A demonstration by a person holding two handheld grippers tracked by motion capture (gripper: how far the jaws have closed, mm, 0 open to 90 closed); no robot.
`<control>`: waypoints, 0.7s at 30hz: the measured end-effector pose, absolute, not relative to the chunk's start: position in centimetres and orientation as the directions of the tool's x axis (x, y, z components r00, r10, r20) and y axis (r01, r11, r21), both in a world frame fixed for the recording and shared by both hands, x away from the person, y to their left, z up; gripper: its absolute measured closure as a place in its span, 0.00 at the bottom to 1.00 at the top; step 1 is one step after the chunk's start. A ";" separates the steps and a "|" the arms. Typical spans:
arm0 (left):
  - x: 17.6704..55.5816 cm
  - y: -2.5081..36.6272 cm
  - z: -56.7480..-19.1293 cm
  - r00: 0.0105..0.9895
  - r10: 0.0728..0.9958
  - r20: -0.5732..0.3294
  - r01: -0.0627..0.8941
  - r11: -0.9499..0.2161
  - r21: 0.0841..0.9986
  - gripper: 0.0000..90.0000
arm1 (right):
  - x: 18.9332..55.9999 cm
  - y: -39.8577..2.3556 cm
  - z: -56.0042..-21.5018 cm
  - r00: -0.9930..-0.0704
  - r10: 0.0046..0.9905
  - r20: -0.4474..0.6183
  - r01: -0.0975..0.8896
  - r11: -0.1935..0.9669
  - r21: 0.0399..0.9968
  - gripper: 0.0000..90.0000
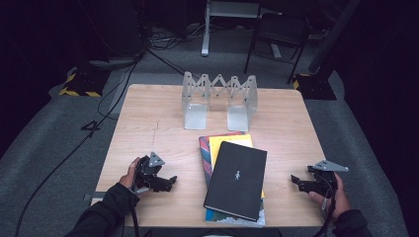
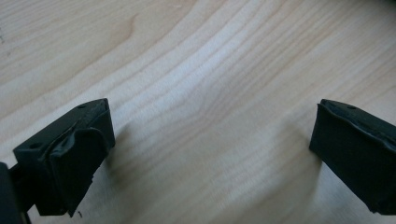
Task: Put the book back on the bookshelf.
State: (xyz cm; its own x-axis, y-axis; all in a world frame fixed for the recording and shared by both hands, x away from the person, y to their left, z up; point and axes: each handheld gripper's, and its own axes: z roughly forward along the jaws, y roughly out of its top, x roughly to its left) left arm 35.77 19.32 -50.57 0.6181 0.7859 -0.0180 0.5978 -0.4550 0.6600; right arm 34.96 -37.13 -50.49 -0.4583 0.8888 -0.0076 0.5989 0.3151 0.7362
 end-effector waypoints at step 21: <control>36.3 17.8 -50.5 0.735 0.678 -0.010 0.517 -0.551 0.655 0.00 | 31.8 -33.3 -45.8 -0.689 0.724 0.032 0.431 0.374 0.821 0.26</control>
State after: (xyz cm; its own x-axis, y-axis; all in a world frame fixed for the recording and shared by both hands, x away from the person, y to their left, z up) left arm 36.29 17.78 -50.49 0.7346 0.6785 -0.0097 0.5173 -0.5507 0.6551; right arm 31.82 -33.30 -45.79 -0.6890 0.7241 0.0316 0.4311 0.3743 0.8210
